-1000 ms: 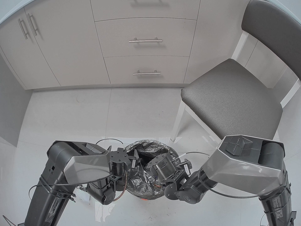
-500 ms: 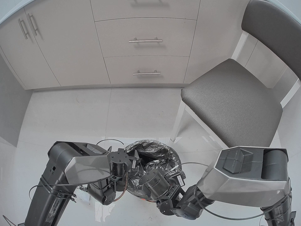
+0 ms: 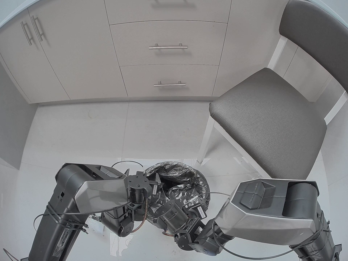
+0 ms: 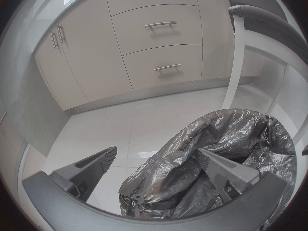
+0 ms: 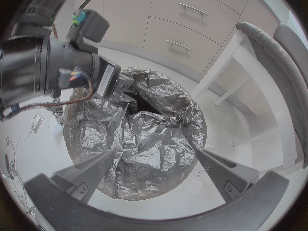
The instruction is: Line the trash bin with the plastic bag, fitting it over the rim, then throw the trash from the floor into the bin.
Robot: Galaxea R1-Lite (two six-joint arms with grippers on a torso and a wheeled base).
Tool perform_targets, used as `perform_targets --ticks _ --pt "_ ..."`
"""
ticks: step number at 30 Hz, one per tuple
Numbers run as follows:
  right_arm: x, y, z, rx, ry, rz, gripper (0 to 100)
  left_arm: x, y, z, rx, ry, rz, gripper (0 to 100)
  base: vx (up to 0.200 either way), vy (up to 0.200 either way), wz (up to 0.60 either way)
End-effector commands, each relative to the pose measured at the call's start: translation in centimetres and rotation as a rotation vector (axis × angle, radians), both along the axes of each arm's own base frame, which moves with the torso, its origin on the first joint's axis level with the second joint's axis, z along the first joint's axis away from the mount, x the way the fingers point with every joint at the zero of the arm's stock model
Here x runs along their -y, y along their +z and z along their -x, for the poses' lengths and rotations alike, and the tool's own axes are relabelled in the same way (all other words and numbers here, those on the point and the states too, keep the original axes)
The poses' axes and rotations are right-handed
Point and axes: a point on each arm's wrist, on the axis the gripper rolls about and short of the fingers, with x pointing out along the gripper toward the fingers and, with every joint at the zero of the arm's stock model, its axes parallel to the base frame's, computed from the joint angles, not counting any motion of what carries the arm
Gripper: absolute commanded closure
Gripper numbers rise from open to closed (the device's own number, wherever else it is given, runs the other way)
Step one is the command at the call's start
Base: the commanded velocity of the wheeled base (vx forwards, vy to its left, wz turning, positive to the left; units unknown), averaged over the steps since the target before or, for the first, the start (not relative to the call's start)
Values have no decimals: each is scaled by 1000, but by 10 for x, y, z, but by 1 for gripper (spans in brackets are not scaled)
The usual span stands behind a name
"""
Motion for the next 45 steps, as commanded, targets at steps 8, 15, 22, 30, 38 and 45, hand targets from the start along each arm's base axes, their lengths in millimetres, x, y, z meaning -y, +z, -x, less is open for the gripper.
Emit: perform_targets --ticks 8,15,22,30,38,45 --pt "-5 49 0 71 11 -81 0 -4 20 9 6 3 32 0 0 0 0" --pt "7 117 7 153 6 -210 0 -18 84 26 84 14 118 0 0 0 0" --pt "33 195 17 281 -16 -403 0 -50 154 61 182 22 170 0 0 0 0" --pt "86 253 25 383 -79 -523 0 -82 188 83 244 38 196 0 0 0 0" --pt "190 311 22 556 -227 -639 0 -170 165 58 107 352 99 0 0 0 0" --pt "199 303 24 527 -222 -678 0 -216 124 12 35 459 89 0 0 0 0"
